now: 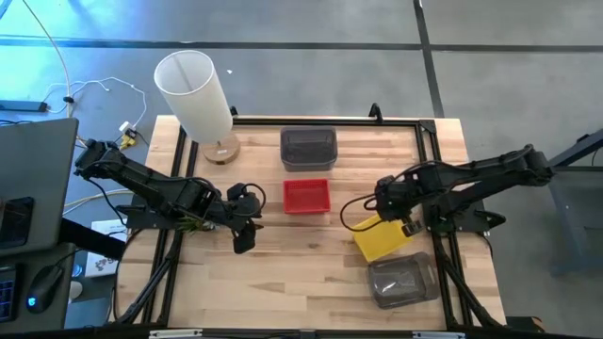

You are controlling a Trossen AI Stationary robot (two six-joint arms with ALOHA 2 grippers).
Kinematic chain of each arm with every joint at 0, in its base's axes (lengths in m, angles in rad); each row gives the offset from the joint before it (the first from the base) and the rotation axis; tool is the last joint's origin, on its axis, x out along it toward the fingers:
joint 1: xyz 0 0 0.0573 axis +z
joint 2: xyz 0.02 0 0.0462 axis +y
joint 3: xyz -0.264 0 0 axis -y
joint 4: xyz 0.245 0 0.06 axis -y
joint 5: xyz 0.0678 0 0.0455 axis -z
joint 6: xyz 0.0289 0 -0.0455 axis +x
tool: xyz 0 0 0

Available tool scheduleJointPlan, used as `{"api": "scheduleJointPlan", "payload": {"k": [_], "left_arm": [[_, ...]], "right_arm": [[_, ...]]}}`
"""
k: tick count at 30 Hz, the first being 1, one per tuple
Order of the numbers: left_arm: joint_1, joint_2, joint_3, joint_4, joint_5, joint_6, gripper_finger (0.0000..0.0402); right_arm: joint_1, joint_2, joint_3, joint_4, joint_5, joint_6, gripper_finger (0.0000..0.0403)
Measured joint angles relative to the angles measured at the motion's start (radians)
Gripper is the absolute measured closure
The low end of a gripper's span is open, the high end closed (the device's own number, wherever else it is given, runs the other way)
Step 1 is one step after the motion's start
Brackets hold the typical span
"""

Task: Stack baskets by color
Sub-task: Stack the bottom yellow basket on the yellow baskets

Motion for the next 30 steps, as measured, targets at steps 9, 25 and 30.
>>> {"api": "scheduleJointPlan", "payload": {"k": [9,25,30], "left_arm": [[-0.001,0.0,0.0,-0.01,0.0,0.0,0.0266],[-0.001,0.0,0.0,-0.015,0.0,0.019,0.0266],[-0.001,0.0,0.0,-0.015,0.0,0.019,0.0266]], "right_arm": [[-0.065,0.015,-0.026,0.02,0.06,0.154,0.0403],[-0.088,0.015,-0.029,0.027,0.191,0.202,0.0394],[-0.088,0.015,-0.029,0.027,0.213,0.207,0.0344]]}}
